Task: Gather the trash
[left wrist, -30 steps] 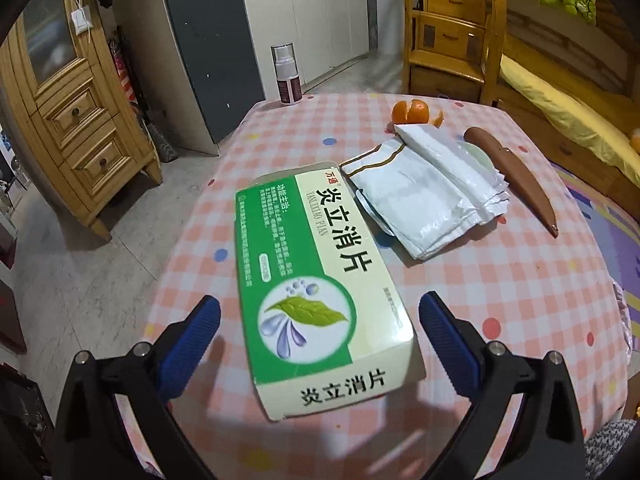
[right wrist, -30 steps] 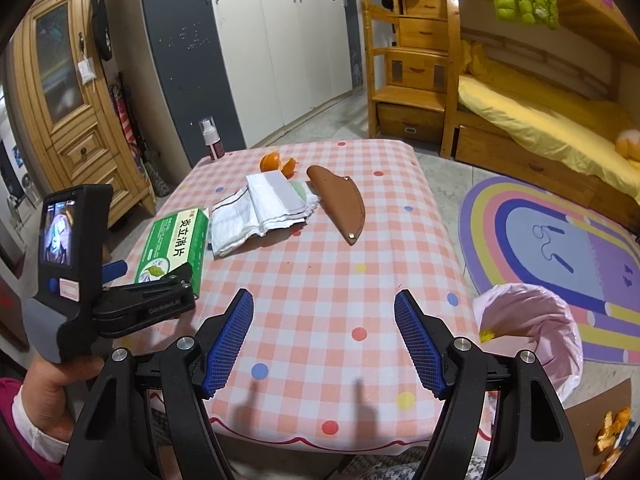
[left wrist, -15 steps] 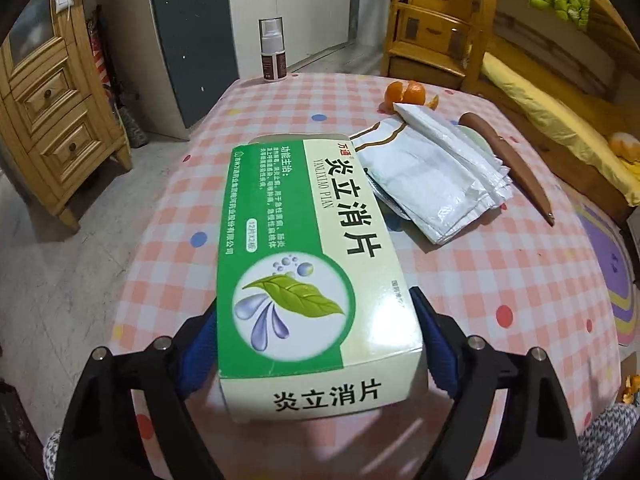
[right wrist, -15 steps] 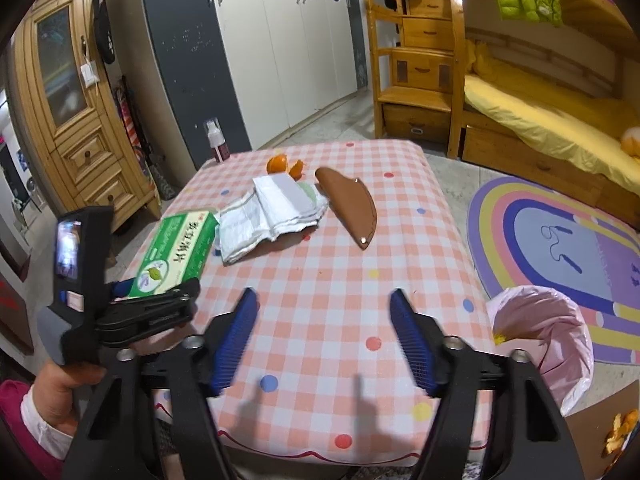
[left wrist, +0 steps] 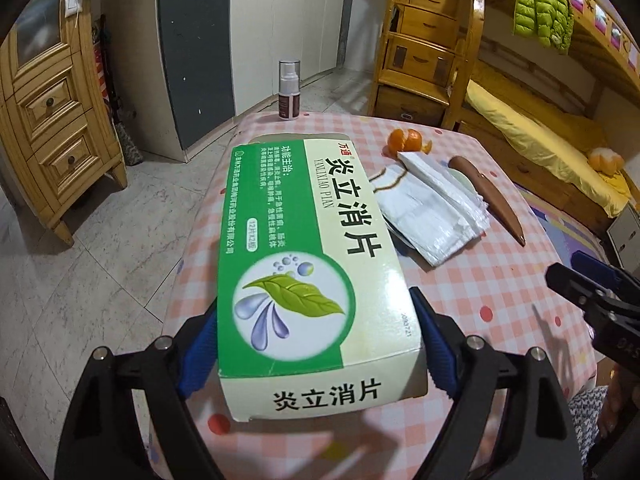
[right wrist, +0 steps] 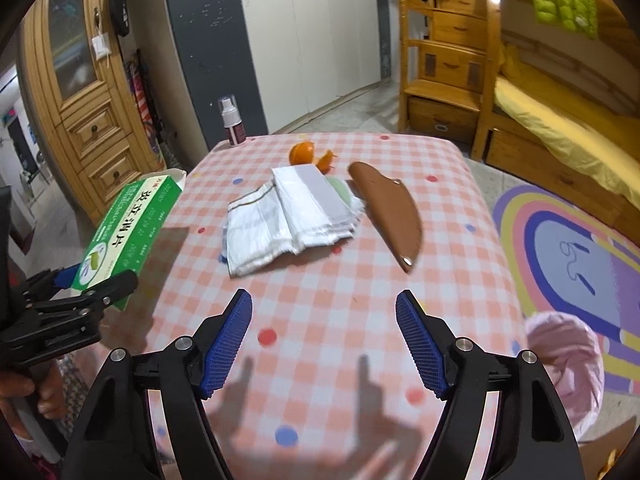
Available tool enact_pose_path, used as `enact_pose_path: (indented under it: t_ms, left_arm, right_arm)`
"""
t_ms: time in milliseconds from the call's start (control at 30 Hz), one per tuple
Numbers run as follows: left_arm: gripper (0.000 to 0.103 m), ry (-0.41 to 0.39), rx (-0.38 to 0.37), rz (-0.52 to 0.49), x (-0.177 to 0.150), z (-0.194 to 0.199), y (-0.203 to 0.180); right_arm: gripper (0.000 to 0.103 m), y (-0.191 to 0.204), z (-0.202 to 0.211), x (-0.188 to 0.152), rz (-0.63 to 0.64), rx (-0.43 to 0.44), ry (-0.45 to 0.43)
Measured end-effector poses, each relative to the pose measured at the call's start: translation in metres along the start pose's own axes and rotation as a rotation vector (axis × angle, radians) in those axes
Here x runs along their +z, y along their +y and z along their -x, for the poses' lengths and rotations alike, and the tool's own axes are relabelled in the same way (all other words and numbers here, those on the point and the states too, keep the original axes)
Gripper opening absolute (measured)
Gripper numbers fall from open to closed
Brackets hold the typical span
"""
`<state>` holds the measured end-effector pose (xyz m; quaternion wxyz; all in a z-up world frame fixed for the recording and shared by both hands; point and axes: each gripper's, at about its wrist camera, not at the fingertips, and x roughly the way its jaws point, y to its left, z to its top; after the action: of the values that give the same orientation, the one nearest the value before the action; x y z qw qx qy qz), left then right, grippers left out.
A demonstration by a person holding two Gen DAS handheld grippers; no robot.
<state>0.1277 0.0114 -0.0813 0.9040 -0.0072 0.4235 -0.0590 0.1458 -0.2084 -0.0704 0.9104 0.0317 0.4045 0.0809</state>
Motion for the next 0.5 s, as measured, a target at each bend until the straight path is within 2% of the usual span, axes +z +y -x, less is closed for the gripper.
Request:
enact_pose_path:
  t_ms: [100,200,500]
  left_arm:
    - [0.083,0.002,0.016,0.004,0.005,-0.007,0.006]
    - [0.083,0.012,0.026,0.002,0.009,-0.015,0.009]
    - [0.083,0.022,0.027,-0.008,0.018,-0.030,0.009]
  right_arm:
    - [0.072,0.003,-0.022,0.014,-0.002,0.011,0.019]
    - [0.059,0.001,-0.039,0.024,-0.009,-0.007,0.030]
    - [0.051,-0.017,-0.082,0.047,-0.042,-0.048,0.058]
